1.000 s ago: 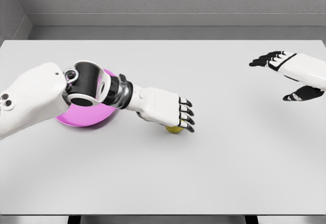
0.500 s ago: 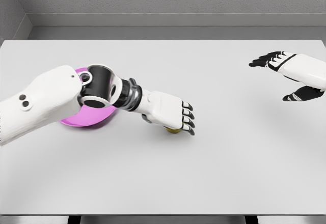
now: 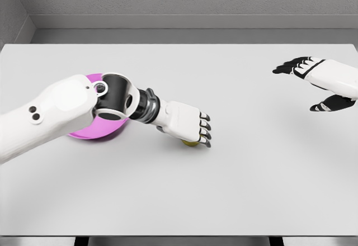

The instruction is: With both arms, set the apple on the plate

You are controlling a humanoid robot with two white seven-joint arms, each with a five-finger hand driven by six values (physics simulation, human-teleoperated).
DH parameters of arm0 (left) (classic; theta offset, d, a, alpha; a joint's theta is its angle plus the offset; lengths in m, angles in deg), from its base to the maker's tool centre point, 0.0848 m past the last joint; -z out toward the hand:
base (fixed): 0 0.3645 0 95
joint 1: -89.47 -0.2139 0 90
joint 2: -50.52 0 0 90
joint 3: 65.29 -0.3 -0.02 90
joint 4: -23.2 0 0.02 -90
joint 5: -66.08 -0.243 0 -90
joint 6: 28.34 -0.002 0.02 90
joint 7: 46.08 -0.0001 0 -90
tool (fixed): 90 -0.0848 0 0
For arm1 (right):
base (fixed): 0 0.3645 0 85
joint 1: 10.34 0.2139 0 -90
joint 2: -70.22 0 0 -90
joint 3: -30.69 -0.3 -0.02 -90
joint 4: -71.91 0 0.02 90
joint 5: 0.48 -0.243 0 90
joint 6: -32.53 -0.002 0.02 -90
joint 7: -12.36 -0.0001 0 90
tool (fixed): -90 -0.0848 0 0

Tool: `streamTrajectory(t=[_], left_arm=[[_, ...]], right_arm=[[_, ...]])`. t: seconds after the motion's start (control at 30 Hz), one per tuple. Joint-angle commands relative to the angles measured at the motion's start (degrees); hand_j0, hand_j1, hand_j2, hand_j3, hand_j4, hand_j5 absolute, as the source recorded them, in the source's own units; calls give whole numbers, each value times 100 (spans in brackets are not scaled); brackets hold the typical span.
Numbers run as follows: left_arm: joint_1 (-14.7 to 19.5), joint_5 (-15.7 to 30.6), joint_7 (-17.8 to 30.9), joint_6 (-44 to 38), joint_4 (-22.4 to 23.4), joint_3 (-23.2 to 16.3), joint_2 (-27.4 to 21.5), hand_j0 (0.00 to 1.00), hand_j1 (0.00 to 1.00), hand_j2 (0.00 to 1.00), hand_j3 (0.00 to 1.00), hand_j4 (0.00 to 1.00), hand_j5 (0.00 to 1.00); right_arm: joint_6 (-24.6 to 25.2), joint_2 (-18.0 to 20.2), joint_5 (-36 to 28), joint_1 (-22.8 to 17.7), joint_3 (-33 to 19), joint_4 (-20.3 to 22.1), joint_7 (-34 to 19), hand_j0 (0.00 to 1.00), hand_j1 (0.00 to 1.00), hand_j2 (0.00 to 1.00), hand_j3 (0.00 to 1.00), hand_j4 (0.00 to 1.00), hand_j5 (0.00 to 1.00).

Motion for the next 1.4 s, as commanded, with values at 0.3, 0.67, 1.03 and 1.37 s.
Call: streamTrajectory(t=[0.3, 0.67, 1.03, 1.37], left_arm=[[-9, -156, 4, -11, 154, 5, 139, 100, 100, 100, 100, 100, 100], [-9, -236, 4, -11, 180, -109, 209, 72, 72, 72, 72, 72, 72], [-26, -244, 4, -11, 154, -162, 157, 21, 21, 21, 21, 21, 21], [0, 204, 4, -11, 171, 260, -239, 8, 8, 8, 8, 8, 8]], right_arm=[[12, -2, -28, -35, 0, 2, 3, 100, 100, 100, 100, 100, 100], [12, -2, -28, -141, 0, 195, 4, 100, 100, 100, 100, 100, 100], [12, 7, -28, -176, -132, 81, 4, 100, 100, 100, 100, 100, 100], [12, 7, -28, -176, -141, -33, 4, 100, 100, 100, 100, 100, 100]])
